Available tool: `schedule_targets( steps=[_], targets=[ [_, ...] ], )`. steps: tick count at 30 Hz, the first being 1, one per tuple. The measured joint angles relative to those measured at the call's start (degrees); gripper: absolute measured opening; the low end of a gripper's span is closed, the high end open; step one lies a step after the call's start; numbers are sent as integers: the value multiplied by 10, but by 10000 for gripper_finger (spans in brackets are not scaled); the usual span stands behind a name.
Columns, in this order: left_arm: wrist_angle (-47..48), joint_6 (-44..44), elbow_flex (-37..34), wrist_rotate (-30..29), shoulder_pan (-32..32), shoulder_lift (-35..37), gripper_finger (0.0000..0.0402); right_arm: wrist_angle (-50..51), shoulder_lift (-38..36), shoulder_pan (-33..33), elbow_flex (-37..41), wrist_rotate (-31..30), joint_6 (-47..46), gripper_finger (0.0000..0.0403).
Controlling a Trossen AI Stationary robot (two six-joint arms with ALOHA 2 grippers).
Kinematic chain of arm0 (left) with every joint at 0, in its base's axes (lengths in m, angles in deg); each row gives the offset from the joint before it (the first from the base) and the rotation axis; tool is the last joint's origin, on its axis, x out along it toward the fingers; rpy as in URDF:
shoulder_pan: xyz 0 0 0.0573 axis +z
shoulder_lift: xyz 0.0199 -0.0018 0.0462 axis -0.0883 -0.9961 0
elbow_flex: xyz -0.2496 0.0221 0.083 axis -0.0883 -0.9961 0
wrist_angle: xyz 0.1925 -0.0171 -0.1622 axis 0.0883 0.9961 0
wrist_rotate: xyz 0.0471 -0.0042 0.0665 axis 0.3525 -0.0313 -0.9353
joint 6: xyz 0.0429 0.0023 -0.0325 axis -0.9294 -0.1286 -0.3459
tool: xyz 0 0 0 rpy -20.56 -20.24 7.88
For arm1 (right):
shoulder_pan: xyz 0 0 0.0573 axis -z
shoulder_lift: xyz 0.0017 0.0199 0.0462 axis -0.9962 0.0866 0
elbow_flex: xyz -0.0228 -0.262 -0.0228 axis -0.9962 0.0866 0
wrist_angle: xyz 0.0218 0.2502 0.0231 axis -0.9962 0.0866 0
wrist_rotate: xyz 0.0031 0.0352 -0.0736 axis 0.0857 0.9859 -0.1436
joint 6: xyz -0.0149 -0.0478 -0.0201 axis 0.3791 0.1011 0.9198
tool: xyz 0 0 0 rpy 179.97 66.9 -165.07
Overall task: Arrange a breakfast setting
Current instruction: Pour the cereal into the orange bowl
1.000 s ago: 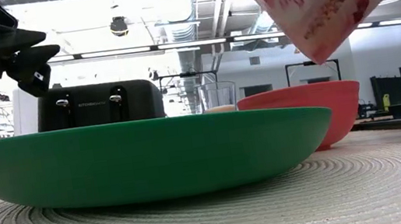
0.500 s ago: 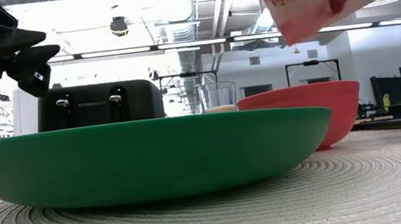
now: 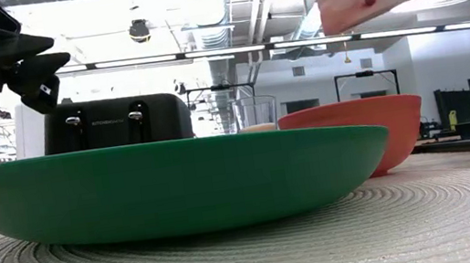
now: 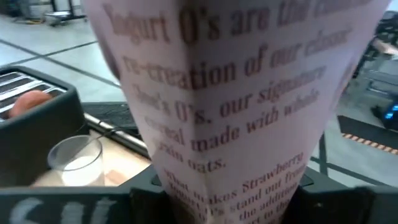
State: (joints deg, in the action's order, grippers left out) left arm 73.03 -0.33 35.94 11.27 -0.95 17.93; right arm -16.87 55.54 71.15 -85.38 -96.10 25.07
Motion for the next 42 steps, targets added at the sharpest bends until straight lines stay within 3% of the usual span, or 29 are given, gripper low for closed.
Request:
schedule_targets(
  steps=[7,18,25,32,42],
  targets=[
    [0,0,0,0,0,0,113,23,63,41,0,-5,-107,172],
    [0,0,0,0,0,0,113,154,175,89,1,-6,-394,172],
    [0,0,0,0,0,0,113,165,207,97,75,-18,-558,172],
    [0,0,0,0,0,0,113,134,233,99,145,-18,-628,172],
    [0,0,0,0,0,0,113,-5,238,99,241,-20,-618,172]
  ],
)
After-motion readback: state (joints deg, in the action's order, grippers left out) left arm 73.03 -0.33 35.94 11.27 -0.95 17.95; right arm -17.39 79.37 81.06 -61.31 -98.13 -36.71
